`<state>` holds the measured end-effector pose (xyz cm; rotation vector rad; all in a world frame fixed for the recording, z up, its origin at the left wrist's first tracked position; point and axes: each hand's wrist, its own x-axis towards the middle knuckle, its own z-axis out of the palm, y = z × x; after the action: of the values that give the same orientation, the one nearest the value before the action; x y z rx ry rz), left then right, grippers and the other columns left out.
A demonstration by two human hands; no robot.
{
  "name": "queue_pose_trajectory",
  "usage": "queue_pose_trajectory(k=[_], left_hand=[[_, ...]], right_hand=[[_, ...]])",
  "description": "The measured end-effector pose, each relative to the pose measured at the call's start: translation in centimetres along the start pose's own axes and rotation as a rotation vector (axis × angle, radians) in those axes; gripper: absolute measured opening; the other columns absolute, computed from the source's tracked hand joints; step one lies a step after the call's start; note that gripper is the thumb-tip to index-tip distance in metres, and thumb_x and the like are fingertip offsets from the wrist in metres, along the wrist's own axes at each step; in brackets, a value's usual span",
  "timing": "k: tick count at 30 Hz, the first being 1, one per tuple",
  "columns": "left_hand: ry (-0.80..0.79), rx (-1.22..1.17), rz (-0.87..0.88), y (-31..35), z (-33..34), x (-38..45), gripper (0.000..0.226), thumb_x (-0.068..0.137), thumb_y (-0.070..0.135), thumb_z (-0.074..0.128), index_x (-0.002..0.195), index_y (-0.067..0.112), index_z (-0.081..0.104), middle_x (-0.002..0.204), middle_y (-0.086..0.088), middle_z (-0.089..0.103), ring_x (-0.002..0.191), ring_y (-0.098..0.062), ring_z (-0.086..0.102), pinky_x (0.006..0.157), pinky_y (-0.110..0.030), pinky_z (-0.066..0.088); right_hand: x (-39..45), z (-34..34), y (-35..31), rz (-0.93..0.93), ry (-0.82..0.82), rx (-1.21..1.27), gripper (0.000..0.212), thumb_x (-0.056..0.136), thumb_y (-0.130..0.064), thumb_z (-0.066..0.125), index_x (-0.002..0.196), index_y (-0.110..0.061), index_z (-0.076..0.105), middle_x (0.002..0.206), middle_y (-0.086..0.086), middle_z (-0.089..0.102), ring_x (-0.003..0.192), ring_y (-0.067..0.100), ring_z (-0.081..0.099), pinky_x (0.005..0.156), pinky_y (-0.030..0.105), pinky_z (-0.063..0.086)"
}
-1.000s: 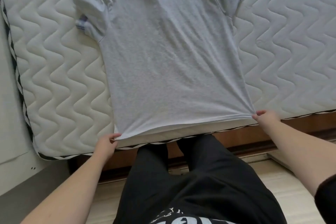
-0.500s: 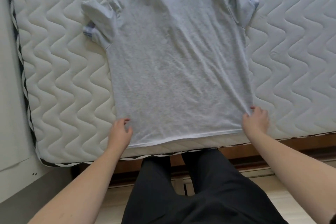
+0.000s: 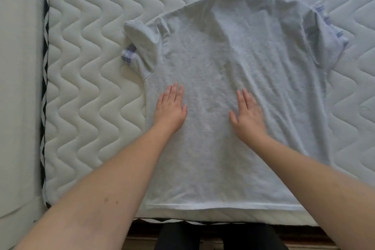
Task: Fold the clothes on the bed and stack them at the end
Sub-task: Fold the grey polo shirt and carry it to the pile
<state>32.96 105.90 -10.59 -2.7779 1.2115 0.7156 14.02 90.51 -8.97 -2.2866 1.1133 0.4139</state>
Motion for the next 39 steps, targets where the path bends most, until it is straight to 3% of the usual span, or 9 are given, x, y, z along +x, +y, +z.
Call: queue_pose_trajectory(k=[9,18,24,29,31,34,36,39], left_hand=[[0.185,0.109,0.064,-4.1,-1.2,12.1,0.063,0.104,0.040,0.027,0.158,0.015,0.007,0.166,-0.002,0.001,0.152,-0.015,0.000,0.122,-0.034,-0.003],[0.366,0.013,0.110,-5.5,2.0,13.3,0.061,0.098,0.041,0.027,0.154,0.017,0.028,0.162,-0.004,0.026,0.149,-0.018,0.023,0.122,-0.039,0.012],[0.382,0.014,0.126,-5.4,2.2,13.4,0.058,0.099,0.037,0.028,0.151,0.013,0.036,0.159,-0.006,0.031,0.148,-0.020,0.028,0.120,-0.042,0.020],[0.381,0.019,0.135,-5.3,1.8,13.4,0.054,0.098,0.029,0.031,0.148,0.010,0.042,0.157,-0.007,0.035,0.146,-0.021,0.031,0.119,-0.043,0.027],[0.377,-0.066,0.134,-5.2,0.9,13.1,0.054,0.096,0.023,0.034,0.147,0.008,0.043,0.156,-0.008,0.038,0.146,-0.021,0.033,0.119,-0.042,0.028],[0.501,-0.307,0.142,-6.0,-0.6,12.4,0.047,0.091,0.009,0.047,0.136,0.006,0.056,0.140,-0.011,0.056,0.131,-0.028,0.052,0.112,-0.043,0.035],[0.629,-0.348,0.041,-7.4,-1.9,12.4,0.045,0.087,0.003,0.054,0.131,0.008,0.061,0.128,-0.011,0.062,0.120,-0.029,0.057,0.107,-0.043,0.039],[0.682,-0.441,-0.343,-10.1,-4.5,13.5,0.046,0.087,0.007,0.058,0.133,0.008,0.057,0.129,-0.015,0.057,0.119,-0.031,0.051,0.104,-0.043,0.036]], right_hand=[[12.4,-1.0,-8.9,-0.210,0.107,-0.053,0.064,0.102,-0.028,0.039,0.156,-0.011,0.010,0.165,0.005,0.004,0.151,0.017,0.003,0.119,0.027,0.001],[22.3,0.7,-17.0,-0.470,0.166,-0.057,0.054,0.106,-0.026,0.026,0.157,-0.017,0.012,0.165,-0.001,0.004,0.151,0.013,-0.001,0.119,0.028,0.000],[25.7,2.1,-17.8,-0.486,0.193,-0.251,0.054,0.106,-0.035,0.021,0.157,-0.021,0.010,0.165,-0.003,0.004,0.151,0.013,-0.001,0.122,0.030,-0.004],[25.9,2.7,-17.4,-0.511,0.230,-0.279,0.055,0.103,-0.038,0.018,0.157,-0.026,0.013,0.165,-0.004,0.009,0.152,0.015,0.004,0.123,0.035,0.000],[26.0,2.6,-17.4,-0.520,0.226,-0.278,0.055,0.102,-0.038,0.015,0.157,-0.029,0.013,0.164,-0.008,0.010,0.152,0.015,0.005,0.123,0.035,0.001],[26.0,2.8,-17.2,-0.525,0.232,-0.283,0.055,0.102,-0.040,0.016,0.156,-0.031,0.014,0.164,-0.008,0.011,0.152,0.016,0.005,0.123,0.036,0.001],[26.2,3.0,-17.0,-0.529,0.233,-0.286,0.055,0.102,-0.042,0.019,0.156,-0.034,0.013,0.165,-0.005,0.010,0.152,0.017,0.005,0.123,0.036,0.001],[26.4,3.1,-17.0,-0.526,0.236,-0.290,0.054,0.102,-0.045,0.021,0.155,-0.037,0.013,0.165,-0.001,0.009,0.152,0.017,0.004,0.123,0.036,0.000]])
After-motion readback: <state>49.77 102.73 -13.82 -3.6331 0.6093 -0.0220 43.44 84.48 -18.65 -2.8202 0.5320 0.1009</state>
